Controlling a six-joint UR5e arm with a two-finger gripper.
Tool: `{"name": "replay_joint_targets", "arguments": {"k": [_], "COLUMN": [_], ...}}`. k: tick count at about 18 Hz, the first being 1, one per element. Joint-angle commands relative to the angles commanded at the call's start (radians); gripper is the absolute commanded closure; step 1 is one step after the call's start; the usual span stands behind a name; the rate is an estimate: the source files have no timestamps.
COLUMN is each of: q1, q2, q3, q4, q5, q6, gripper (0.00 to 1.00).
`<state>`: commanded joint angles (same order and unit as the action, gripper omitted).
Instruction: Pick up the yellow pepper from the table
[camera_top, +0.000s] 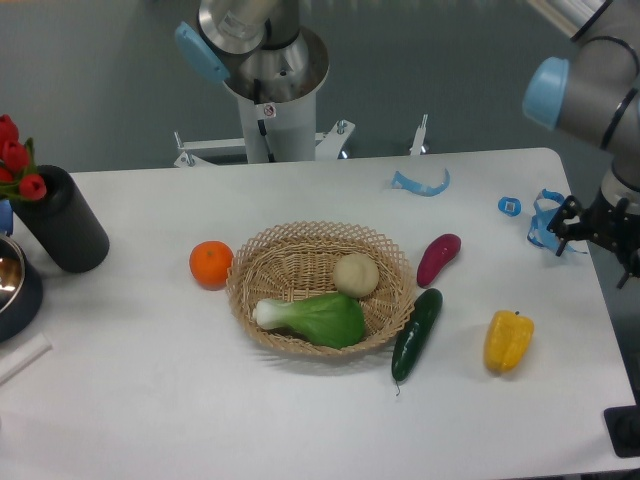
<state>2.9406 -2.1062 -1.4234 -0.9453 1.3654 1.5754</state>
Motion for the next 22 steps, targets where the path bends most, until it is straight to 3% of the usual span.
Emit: {"name": "replay_joint_targets", "arguments": {"k": [2,9,12,15,17,19,22], "q1": [-0.011,-0.064,-0.078,-0.116,-0.162,-0.187,-0.199], "q2": [-0.008,-0.044,-0.043,-0.067,-0.095,-0.116,-0.13], "q3": [-0.008,0.011,0.011,0.049,0.095,0.141,0.172], "q4": [0.0,0.005,-0.001,-0.01,-0.05,-0.142,-0.171], "q5": [0.004,0.004,0.004,0.038,0.122,0.184,0.192], "q6": [-0.021,-0.36,-0.387,-0.414,-0.416,-0.426,-0.431], "gripper": [0.0,0.0,0.0,0.0,0.0,0.0,0.0]}}
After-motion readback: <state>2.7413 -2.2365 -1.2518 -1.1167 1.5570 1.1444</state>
